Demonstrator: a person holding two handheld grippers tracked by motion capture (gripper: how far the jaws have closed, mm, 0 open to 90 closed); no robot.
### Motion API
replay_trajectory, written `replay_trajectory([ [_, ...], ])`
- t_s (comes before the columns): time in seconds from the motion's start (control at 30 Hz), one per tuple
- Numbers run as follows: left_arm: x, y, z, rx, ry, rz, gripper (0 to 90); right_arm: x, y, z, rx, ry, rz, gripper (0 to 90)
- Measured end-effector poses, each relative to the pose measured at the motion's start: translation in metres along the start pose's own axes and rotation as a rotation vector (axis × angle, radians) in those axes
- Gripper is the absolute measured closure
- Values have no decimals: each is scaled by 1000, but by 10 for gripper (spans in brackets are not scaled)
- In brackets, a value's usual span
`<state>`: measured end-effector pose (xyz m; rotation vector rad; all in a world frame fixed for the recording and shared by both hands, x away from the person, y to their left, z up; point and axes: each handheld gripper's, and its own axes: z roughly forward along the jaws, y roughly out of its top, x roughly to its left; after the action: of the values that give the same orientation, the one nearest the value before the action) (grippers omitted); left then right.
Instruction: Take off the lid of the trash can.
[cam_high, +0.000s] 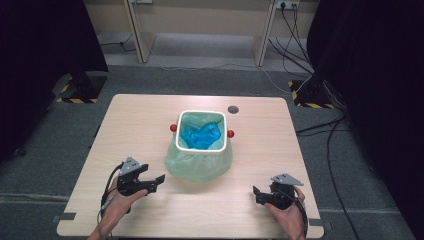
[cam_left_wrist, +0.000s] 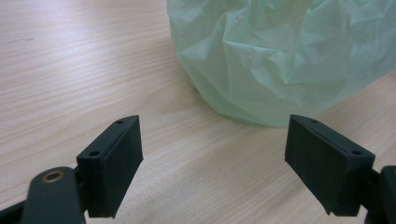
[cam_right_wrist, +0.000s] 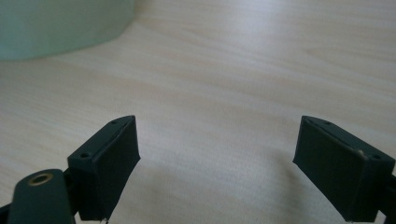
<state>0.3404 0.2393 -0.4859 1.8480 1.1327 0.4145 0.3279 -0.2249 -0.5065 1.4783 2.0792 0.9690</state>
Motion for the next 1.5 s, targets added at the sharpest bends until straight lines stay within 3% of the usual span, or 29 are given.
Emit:
replay_trajectory([
  [0.3, -4, -1, -1, -4, -5, 14, 184, 4, 26, -5, -72, 19, 25, 150],
  [0.83, -6, 0, -3, -13, -10, 19, 182, 16, 79, -1, -134, 32, 8, 168],
  [1.5, -13, 5, -8, -41, -46, 6, 179, 28, 125, -2, -186, 75, 9, 184],
])
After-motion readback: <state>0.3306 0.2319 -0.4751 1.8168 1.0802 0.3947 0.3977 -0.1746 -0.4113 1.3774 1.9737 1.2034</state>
